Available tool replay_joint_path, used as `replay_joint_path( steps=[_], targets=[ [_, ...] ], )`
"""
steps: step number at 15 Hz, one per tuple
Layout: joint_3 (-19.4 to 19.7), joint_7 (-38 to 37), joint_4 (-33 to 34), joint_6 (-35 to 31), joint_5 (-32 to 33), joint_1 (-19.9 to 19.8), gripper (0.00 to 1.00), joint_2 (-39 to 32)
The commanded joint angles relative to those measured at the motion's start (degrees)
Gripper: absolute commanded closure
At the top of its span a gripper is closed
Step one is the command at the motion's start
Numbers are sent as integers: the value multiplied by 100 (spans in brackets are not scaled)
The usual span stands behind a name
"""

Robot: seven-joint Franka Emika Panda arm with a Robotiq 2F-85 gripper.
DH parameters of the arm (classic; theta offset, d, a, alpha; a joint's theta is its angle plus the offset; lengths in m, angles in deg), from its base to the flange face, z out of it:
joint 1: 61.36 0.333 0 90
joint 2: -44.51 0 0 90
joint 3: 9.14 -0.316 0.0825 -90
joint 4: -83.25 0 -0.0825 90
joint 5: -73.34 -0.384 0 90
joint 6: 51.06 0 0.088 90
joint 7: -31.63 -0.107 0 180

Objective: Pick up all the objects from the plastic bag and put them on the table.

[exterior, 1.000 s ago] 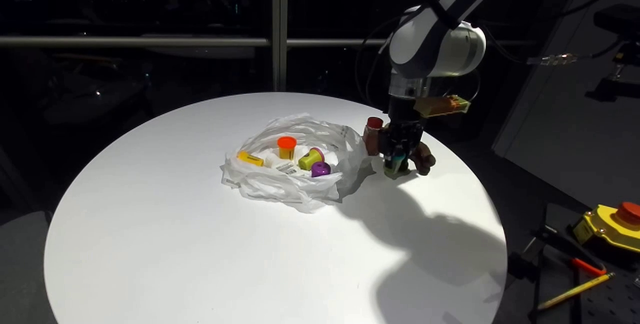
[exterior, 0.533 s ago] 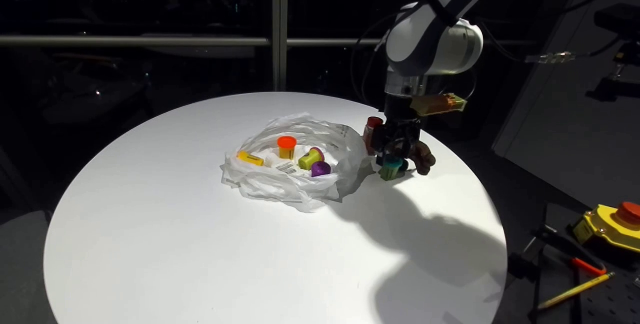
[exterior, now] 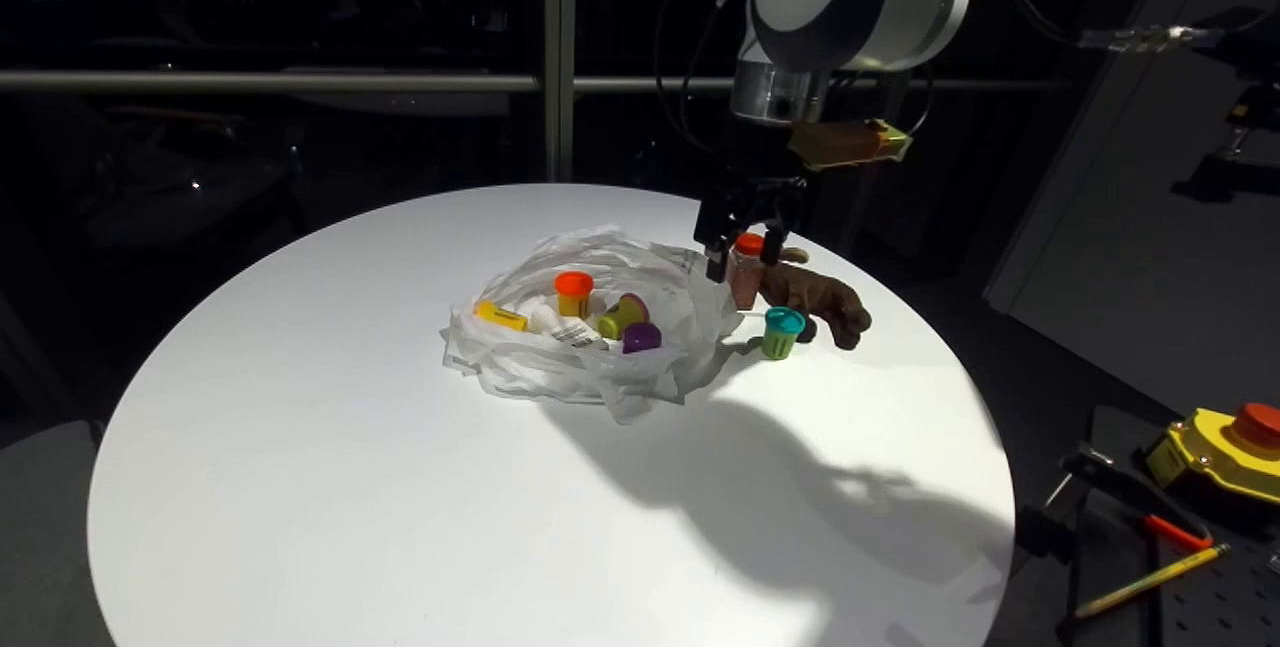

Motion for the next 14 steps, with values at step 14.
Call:
replay_joint_path(
  steps=[14],
  targets=[
    [-229, 144, 2215, 870, 441, 406, 0, -1226]
  ],
)
